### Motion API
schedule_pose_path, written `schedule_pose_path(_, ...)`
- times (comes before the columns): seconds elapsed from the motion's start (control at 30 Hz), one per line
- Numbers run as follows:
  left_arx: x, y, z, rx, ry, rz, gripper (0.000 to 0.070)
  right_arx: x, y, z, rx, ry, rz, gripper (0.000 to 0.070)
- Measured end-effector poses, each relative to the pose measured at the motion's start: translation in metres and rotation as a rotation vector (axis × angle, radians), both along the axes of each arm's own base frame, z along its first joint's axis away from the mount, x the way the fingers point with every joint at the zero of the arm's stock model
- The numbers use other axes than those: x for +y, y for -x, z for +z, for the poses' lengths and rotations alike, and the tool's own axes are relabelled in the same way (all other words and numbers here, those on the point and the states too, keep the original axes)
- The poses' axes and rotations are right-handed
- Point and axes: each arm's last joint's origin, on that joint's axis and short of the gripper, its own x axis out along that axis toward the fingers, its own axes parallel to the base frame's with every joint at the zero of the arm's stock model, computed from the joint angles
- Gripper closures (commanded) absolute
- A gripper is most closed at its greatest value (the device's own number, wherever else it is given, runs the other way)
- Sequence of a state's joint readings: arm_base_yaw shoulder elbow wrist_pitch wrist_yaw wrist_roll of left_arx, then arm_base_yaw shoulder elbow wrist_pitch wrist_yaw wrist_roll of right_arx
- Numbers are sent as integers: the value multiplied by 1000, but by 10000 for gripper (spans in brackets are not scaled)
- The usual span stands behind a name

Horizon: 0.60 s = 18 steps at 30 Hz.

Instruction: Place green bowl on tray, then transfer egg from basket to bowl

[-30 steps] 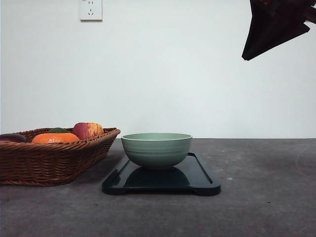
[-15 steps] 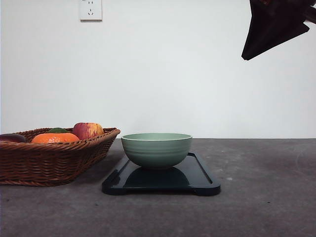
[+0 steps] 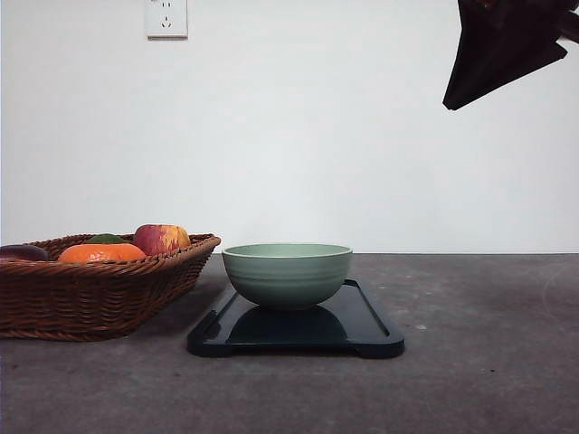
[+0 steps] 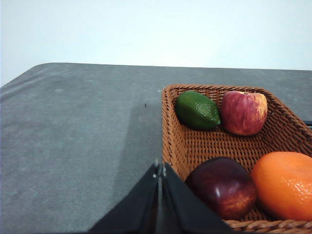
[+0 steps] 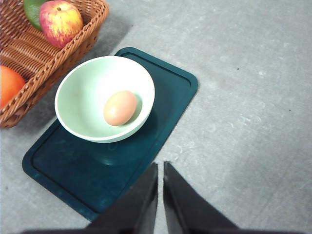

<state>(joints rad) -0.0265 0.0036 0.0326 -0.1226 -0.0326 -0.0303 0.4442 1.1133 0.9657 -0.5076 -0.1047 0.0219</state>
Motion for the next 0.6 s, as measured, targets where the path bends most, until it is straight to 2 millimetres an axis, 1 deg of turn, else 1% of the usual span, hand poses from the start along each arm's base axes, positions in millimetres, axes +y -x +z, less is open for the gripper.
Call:
schedule_pose_path(0.17,0,0,0,0,0,0,700,0,0,0,-3,2,3,689)
schedule_pose_path(0.23,0,0,0,0,0,0,700,-2,2,2,-29,29,-4,689)
schedule_pose_path(0.33,0,0,0,0,0,0,700,-9,7,8,-123,33,3,689)
schedule_pose_path(0.4,0,0,0,0,0,0,700,-16,11,6,-210,21,-10,689)
schedule_pose_path(0.47,0,0,0,0,0,0,700,-25,17,-6,-276,11,-34,689)
schedule_pose_path(0.57,0,0,0,0,0,0,700,-41,31,-34,-331,-1,-88,689)
schedule_pose_path(0.6,0,0,0,0,0,0,700,-48,39,-46,-357,-6,-114,689)
